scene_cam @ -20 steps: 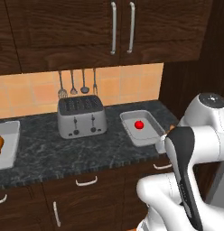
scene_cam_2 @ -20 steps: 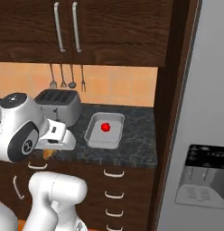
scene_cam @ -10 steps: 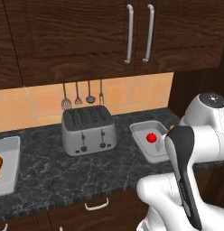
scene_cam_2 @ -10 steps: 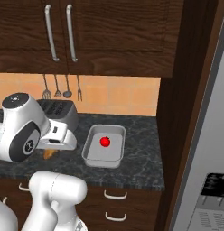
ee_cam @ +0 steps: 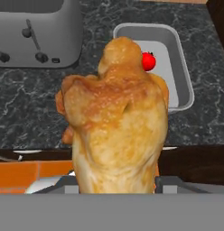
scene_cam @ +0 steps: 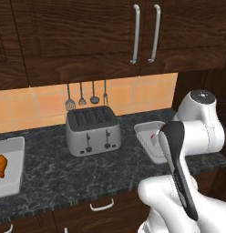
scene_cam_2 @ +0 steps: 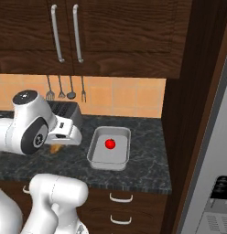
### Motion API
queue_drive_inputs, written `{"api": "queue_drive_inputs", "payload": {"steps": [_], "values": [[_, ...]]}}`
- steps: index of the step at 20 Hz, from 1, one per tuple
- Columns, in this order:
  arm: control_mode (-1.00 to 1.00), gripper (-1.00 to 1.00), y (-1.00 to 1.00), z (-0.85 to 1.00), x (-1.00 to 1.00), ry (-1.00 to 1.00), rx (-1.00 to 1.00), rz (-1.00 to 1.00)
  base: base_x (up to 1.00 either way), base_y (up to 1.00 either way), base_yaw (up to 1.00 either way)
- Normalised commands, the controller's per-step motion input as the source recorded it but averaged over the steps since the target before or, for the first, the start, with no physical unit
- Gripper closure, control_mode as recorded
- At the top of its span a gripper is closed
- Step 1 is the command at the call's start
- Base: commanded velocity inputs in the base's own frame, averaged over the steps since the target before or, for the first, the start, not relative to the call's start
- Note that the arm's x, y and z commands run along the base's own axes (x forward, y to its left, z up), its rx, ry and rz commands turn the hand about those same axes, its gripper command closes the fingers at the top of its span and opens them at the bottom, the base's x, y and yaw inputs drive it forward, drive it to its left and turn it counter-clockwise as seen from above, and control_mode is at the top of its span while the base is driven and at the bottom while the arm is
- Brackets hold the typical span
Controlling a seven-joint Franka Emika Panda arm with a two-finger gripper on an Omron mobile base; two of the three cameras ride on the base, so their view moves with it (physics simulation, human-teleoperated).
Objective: Place one tomato and one chicken drumstick in each tupperware on the nearby counter, to pack two identical lunches.
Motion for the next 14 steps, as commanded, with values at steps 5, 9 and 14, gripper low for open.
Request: {"api": "queue_drive_inputs", "payload": {"steps": [5, 9, 14], "values": [[-1.0, 1.0, -0.83, -0.55, 0.98, 0.15, 0.0, 0.0, 0.0, 0.0, 0.0], [-1.0, 1.0, -0.5, -0.85, 1.0, 0.03, 0.0, 0.0, 0.0, 0.0, 0.0], [-1.0, 1.0, -0.01, -0.72, 0.97, 0.0, 0.0, 0.0, 0.0, 0.0, 0.0]]}}
